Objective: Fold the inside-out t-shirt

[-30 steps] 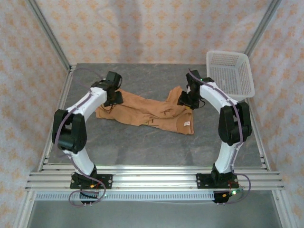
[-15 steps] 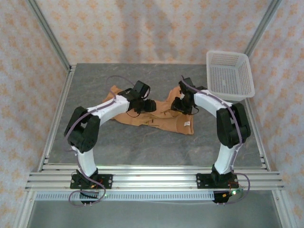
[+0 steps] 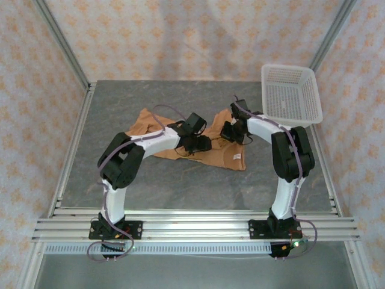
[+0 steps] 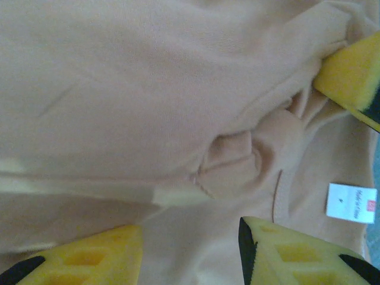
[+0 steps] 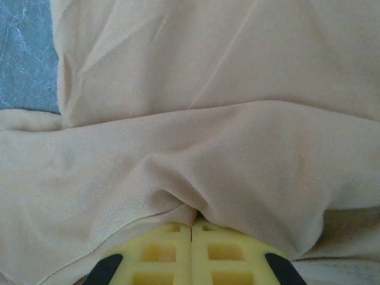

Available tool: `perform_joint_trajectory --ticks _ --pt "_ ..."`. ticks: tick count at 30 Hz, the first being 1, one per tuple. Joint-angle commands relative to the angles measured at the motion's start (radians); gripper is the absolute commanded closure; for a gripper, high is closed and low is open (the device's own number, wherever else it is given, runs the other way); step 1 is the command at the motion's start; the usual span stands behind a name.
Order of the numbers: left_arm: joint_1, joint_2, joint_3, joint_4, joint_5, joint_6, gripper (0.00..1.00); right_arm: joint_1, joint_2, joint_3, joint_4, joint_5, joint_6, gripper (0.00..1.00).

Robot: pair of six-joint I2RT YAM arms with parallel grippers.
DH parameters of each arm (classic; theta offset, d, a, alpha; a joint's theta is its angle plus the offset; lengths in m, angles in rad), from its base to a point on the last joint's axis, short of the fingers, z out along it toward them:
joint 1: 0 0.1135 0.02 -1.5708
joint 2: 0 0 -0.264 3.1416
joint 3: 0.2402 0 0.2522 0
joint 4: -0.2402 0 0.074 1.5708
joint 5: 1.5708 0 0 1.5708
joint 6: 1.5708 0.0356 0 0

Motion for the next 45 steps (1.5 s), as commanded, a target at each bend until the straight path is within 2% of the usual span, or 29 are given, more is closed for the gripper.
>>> perform_joint_trajectory --ticks 1,10,13,14,17,18,22,26,31,36,41,45 --pt "-0.01 0.035 0.063 0.018 -0.007 -0.029 0.52 -0.006 -0.044 -0.015 0.03 -0.033 0.016 1.0" --pt "-0.01 0.093 0.125 0.064 0.018 -0.09 0.49 -0.007 -0.055 -0.034 0.033 -0.051 0.008 1.0" --pt "-0.01 0.134 0.155 0.03 0.004 -0.086 0.52 -0.011 -0.068 -0.035 0.036 -0.061 0.013 1.0" --pt "-0.01 0.142 0.159 0.024 0.003 -0.084 0.6 -0.014 -0.075 -0.035 0.033 -0.063 0.012 1.0" --pt "-0.009 0.132 0.173 -0.017 -0.016 -0.061 0.97 -0.029 -0.108 -0.04 0.02 -0.073 0.012 1.0" --pt "-0.008 0.112 0.174 -0.034 -0.027 -0.052 1.0 -0.039 -0.122 -0.041 0.014 -0.075 0.007 1.0" --pt "0.006 -0.028 0.126 -0.057 -0.026 -0.03 1.0 -0.09 -0.159 -0.022 -0.044 -0.042 -0.02 1.0" --pt "0.007 -0.196 0.06 -0.102 -0.021 0.009 1.0 -0.153 -0.144 0.033 -0.124 0.045 -0.051 1.0" --pt "0.002 -0.295 -0.092 -0.059 0.015 -0.005 1.0 -0.167 -0.083 0.101 -0.155 0.07 -0.053 1.0" --pt "-0.004 -0.286 -0.237 0.067 0.04 -0.038 1.0 -0.161 -0.038 0.159 -0.181 0.068 -0.045 1.0" --pt "-0.006 -0.213 -0.236 0.104 0.044 -0.033 1.0 -0.075 -0.137 0.098 -0.189 0.029 -0.076 0.99" --pt "-0.004 -0.183 -0.189 0.09 0.052 -0.024 1.0 0.013 -0.259 -0.053 -0.118 -0.017 -0.081 0.81"
